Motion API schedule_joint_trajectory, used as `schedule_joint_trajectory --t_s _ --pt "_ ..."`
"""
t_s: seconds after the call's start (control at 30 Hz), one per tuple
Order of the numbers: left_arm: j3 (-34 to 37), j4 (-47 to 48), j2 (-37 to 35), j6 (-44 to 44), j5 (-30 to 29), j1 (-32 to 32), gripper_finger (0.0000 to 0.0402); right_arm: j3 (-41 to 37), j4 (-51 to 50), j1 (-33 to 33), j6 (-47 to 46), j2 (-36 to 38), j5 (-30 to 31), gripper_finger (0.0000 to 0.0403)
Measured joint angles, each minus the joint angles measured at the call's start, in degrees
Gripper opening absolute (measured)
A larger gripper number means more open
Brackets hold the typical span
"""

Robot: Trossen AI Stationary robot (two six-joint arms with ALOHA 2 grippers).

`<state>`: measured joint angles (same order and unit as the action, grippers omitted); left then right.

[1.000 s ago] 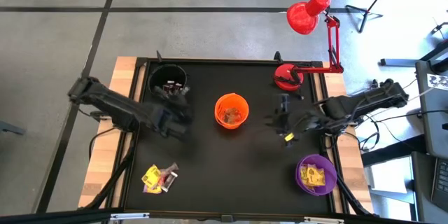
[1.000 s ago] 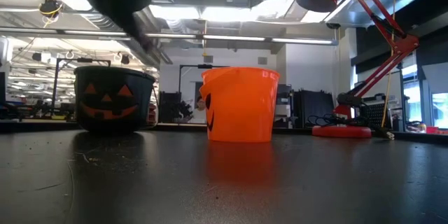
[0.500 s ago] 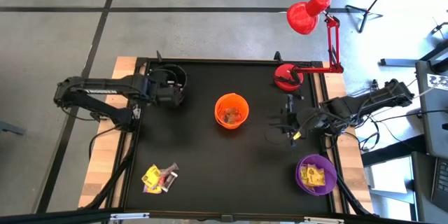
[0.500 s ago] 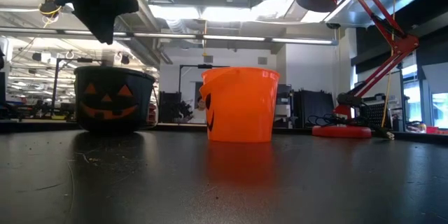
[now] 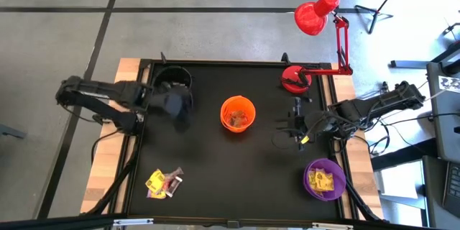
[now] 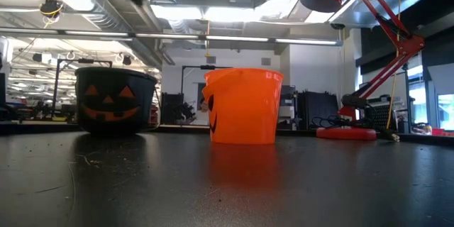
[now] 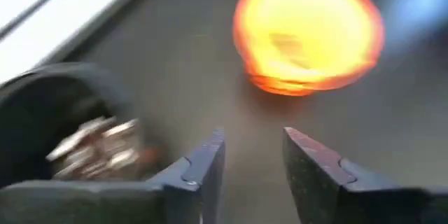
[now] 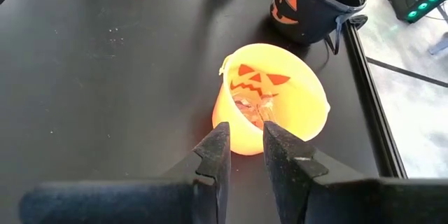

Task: Sort candy
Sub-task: Put the orange gummy into the orange bucket

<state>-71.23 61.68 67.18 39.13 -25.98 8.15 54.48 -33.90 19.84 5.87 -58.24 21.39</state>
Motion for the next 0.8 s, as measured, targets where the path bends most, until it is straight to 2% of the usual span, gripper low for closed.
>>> schedule_joint_trajectory --t_s 0.1,0.27,0.4,0.63,0.8 --pt "-0.2 -4.4 1.6 -1.8 3.0 7.2 0.0110 0.0 0.2 0.0 -0.2 0.0 0.0 0.0083" --pt "-0.2 -3.5 6.8 9.0 5.5 17.9 0.0082 0.0 0.2 0.0 -0.9 0.0 0.0 0.0083" --pt "-0.2 -3.4 13.3 13.3 6.2 24.3 0.0077 0.0 0.2 0.0 -0.9 0.0 0.0 0.0083" --pt "-0.2 -3.2 24.4 22.6 6.6 29.5 0.0102 0.0 0.2 0.0 -0.8 0.0 -2.8 0.0083" --pt "-0.2 -3.2 29.9 27.6 10.6 30.5 0.0146 0.0 0.8 0.1 0.3 1.8 -6.7 0.0083"
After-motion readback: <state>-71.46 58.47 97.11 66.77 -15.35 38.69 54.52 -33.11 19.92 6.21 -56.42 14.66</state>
